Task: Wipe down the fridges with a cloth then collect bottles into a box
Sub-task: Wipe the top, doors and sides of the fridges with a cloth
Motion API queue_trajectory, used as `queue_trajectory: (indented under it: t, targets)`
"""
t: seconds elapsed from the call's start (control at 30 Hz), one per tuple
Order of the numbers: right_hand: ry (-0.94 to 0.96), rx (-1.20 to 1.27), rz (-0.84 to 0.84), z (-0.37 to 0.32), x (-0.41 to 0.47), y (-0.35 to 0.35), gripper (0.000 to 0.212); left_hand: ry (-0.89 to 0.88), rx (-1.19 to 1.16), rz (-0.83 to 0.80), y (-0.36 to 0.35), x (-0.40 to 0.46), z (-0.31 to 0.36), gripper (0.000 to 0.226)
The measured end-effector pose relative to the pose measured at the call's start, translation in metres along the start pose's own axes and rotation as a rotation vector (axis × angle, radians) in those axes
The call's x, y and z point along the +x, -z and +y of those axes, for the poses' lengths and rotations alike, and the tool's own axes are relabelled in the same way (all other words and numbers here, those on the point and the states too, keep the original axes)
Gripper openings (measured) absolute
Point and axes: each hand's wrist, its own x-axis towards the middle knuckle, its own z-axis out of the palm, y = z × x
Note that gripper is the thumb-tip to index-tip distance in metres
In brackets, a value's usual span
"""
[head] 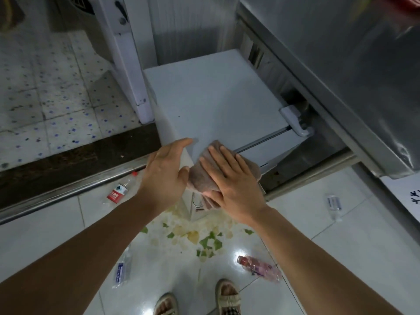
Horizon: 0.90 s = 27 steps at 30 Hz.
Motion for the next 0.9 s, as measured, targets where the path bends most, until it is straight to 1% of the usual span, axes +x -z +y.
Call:
queue_trajectory:
  t: [0.1,0.23,0.33,0.43,0.53,0.6,0.77,0.9]
  targets:
    - [-0.043,-0.021,-0.027,0.043,-0.005,0.005,0.066,-0.011,0.043,0.007,-0.012,-0.002,0.01,0.056]
    - [-0.148,-0.077,-0.09,0.097,-0.003,0.005,0.066,-0.008,0.143,0.016,-0.031,-0.004,0.025,0.051]
    - [-0.192,-0.117,-0.072,0.142,-0.004,0.008,0.074,-0.045,0.222,0.03,-0.048,-0.004,0.036,0.046]
    - [-0.181,-0.129,-0.059,0.174,-0.005,0.011,0.073,0.002,0.284,0.091,-0.07,-0.004,0.048,0.04]
    - [-0.156,-0.091,0.018,0.173,-0.005,0.003,0.068,0.149,0.304,0.231,-0.091,-0.005,0.059,0.031]
    - [-0.153,-0.048,0.095,0.171,-0.009,-0.002,0.064,0.198,0.31,0.312,-0.103,-0.007,0.063,0.029]
    - [-0.076,0.004,0.216,0.179,-0.021,-0.013,0.06,0.181,0.36,0.413,-0.117,-0.015,0.057,0.029]
    - [-0.11,0.015,0.327,0.176,-0.029,-0.022,0.056,0.144,0.376,0.434,-0.12,-0.016,0.05,0.028]
